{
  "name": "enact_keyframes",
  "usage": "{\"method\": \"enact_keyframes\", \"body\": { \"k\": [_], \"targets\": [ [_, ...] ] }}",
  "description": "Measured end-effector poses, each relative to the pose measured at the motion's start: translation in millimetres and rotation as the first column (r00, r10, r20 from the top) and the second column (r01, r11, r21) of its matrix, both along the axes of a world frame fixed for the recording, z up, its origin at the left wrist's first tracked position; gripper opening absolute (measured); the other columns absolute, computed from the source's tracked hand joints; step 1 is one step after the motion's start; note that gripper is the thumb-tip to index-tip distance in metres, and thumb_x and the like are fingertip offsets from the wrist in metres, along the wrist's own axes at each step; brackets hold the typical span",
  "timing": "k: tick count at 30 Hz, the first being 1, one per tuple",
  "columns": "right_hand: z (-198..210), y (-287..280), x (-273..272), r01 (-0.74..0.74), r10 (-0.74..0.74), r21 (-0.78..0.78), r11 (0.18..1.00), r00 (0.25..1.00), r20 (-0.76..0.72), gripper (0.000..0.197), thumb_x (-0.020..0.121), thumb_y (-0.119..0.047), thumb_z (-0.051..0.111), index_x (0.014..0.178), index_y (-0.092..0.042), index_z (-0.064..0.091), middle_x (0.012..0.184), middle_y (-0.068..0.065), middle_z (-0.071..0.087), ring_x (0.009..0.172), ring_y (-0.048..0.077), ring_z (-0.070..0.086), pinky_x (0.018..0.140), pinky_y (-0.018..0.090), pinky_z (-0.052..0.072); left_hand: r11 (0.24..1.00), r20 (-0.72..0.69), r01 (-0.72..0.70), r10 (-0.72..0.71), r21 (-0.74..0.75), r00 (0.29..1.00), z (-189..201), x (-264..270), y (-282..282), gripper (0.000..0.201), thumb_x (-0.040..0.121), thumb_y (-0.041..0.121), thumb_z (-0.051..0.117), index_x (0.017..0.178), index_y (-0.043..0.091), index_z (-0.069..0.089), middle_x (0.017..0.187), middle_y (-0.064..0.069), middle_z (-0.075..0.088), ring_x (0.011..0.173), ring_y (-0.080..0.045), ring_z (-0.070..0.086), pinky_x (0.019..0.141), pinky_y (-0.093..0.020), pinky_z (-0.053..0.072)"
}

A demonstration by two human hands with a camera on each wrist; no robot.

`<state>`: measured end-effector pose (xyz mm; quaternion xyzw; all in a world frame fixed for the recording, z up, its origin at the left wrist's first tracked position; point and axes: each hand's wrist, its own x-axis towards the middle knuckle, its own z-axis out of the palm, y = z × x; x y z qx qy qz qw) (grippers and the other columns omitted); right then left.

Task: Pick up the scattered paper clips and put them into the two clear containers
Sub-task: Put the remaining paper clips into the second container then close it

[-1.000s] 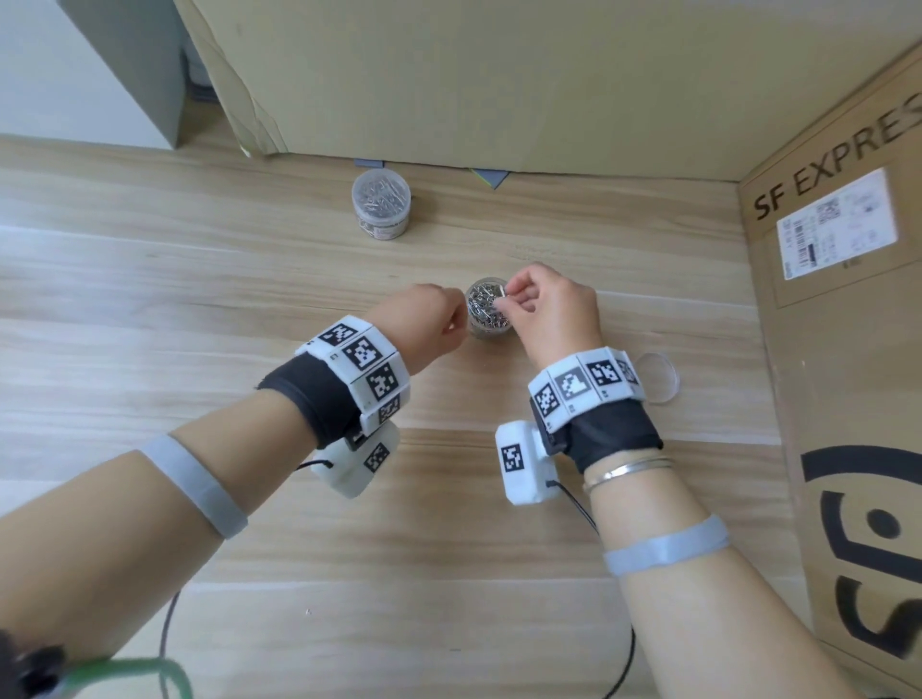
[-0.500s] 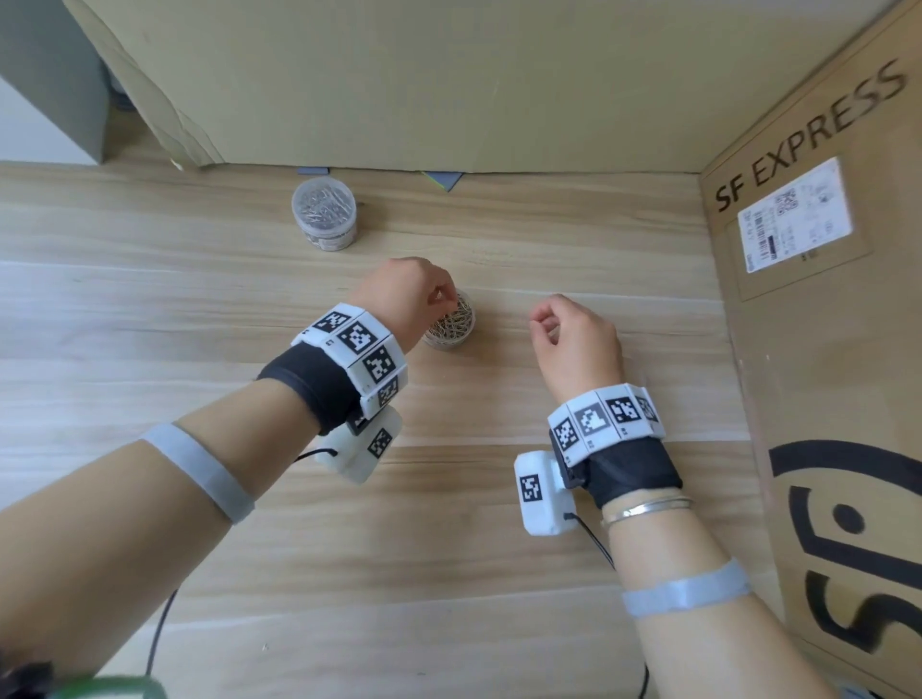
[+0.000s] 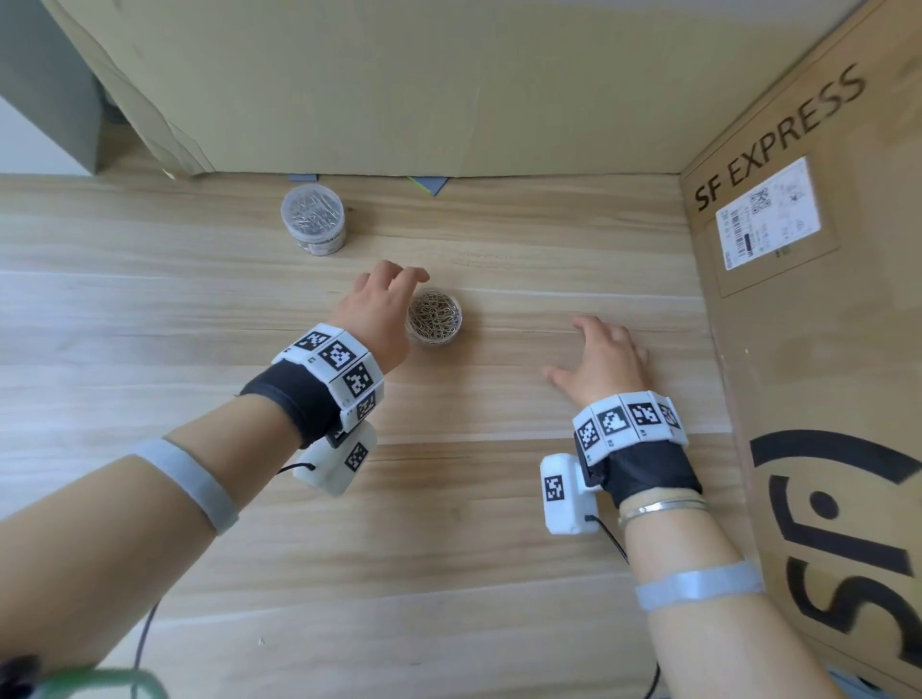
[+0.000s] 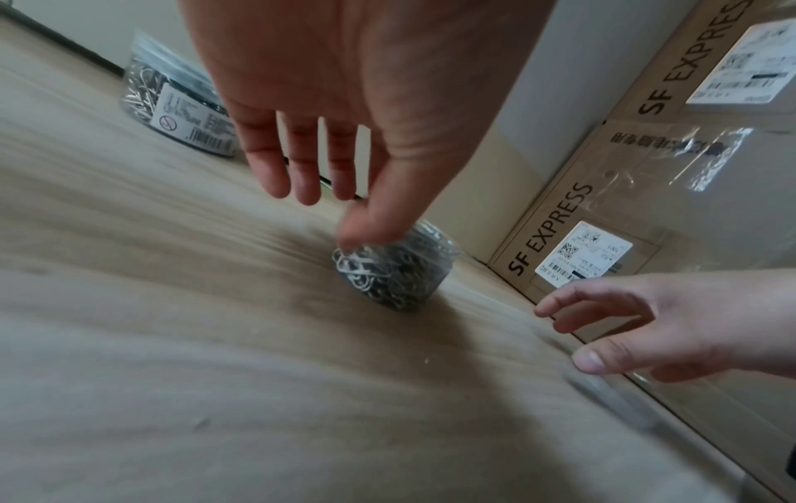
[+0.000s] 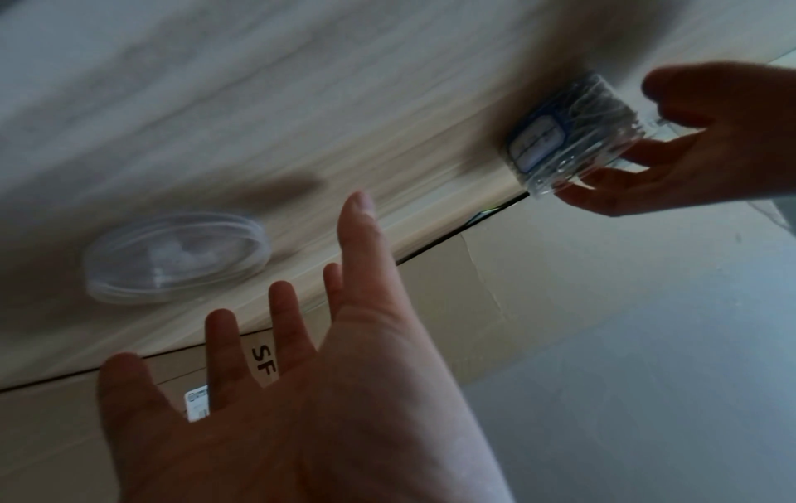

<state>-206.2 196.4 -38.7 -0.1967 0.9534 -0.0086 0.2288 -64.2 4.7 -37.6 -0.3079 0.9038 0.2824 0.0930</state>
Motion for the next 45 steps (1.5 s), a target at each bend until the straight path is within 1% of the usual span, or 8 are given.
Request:
{"method": "enact_keyframes", "body": {
  "k": [6, 14, 19, 23, 27, 29, 39, 45],
  "targets": [
    [1, 10, 1, 0.071, -0.074, 0.043, 0.997, 0.995, 0.072, 0.074, 0.076, -0.028, 0.074, 0.138, -0.026, 0.035, 0.138, 0.015, 0.039, 0.124, 0.037, 0.044, 0.100, 0.039, 0.041, 0.996, 0.032, -0.031, 0.028, 0.085, 0.999, -11, -4, 2, 0.086, 0.061, 0.022, 0.081, 0.135, 0.022, 0.037, 0.134, -0.004, 0.047, 0.122, -0.030, 0.041, 0.103, -0.042, 0.040],
    [12, -2, 12, -0.009, 0.020, -0.155, 0.988, 0.997, 0.075, 0.059, 0.081, -0.022, 0.066, 0.135, -0.025, 0.044, 0.132, 0.011, 0.037, 0.113, 0.028, 0.053, 0.097, 0.031, 0.044, 0.994, -0.015, -0.022, 0.024, 0.103, 1.000, -14, -8, 6, 0.079, 0.064, 0.023, 0.081, 0.133, 0.018, 0.042, 0.133, -0.007, 0.048, 0.122, -0.031, 0.038, 0.103, -0.038, 0.035],
    [37, -32, 31, -0.110, 0.085, -0.505, 0.856, 0.994, -0.073, 0.042, 0.078, -0.031, 0.069, 0.111, -0.011, 0.053, 0.117, 0.008, 0.048, 0.094, 0.020, 0.057, 0.079, 0.023, 0.041, 0.980, -0.044, -0.049, 0.058, 0.193, 0.997, -8, -9, 14, 0.078, 0.063, 0.020, 0.081, 0.130, 0.017, 0.042, 0.132, -0.008, 0.051, 0.121, -0.030, 0.045, 0.101, -0.036, 0.038],
    [49, -50, 40, -0.112, 0.133, -0.640, 0.760, 0.991, -0.014, 0.034, 0.074, -0.028, 0.075, 0.094, -0.013, 0.051, 0.108, 0.001, 0.059, 0.102, 0.017, 0.056, 0.090, 0.024, 0.043, 0.958, -0.089, -0.056, 0.085, 0.282, 0.992, 2, -10, 15, 0.078, 0.064, 0.019, 0.082, 0.130, 0.016, 0.041, 0.127, -0.007, 0.057, 0.115, -0.027, 0.054, 0.094, -0.031, 0.042],
    [50, -58, 46, -0.158, 0.207, -0.675, 0.721, 0.978, -0.008, 0.031, 0.070, -0.021, 0.077, 0.072, -0.019, 0.046, 0.127, -0.001, 0.060, 0.119, 0.010, 0.053, 0.093, 0.002, 0.030, 0.938, -0.142, -0.061, 0.115, 0.341, 0.983, 12, -10, 15, 0.070, 0.064, 0.019, 0.082, 0.123, 0.010, 0.046, 0.118, -0.010, 0.060, 0.105, -0.027, 0.057, 0.082, -0.025, 0.040],
    [49, -59, 47, -0.192, 0.234, -0.649, 0.736, 0.972, -0.022, 0.031, 0.069, -0.022, 0.078, 0.069, -0.020, 0.048, 0.130, -0.001, 0.059, 0.121, 0.011, 0.053, 0.092, 0.005, 0.029, 0.934, -0.177, -0.068, 0.137, 0.351, 0.975, 16, -8, 13, 0.068, 0.065, 0.018, 0.081, 0.124, 0.009, 0.047, 0.116, -0.010, 0.062, 0.102, -0.027, 0.060, 0.079, -0.022, 0.039],
    [65, -67, 48, -0.275, 0.356, -0.510, 0.815, 0.932, 0.066, 0.063, 0.072, -0.029, 0.077, 0.129, -0.028, 0.051, 0.131, -0.009, 0.056, 0.119, 0.012, 0.050, 0.103, 0.024, 0.036, 0.920, -0.244, -0.025, 0.130, 0.392, 0.961, 29, 0, 5, 0.063, 0.068, 0.011, 0.078, 0.124, 0.011, 0.051, 0.113, -0.011, 0.065, 0.095, -0.025, 0.063, 0.083, -0.030, 0.049],
    [71, -71, 40, -0.418, 0.517, -0.452, 0.788, 0.848, 0.117, 0.065, 0.073, -0.008, 0.069, 0.131, -0.028, 0.050, 0.136, -0.008, 0.050, 0.125, 0.009, 0.048, 0.104, 0.017, 0.033, 0.938, -0.196, 0.007, 0.065, 0.347, 0.978, 34, 5, 1, 0.066, 0.066, 0.010, 0.080, 0.125, 0.013, 0.051, 0.112, -0.005, 0.064, 0.083, -0.011, 0.048, 0.074, -0.017, 0.035]
  ]
}}
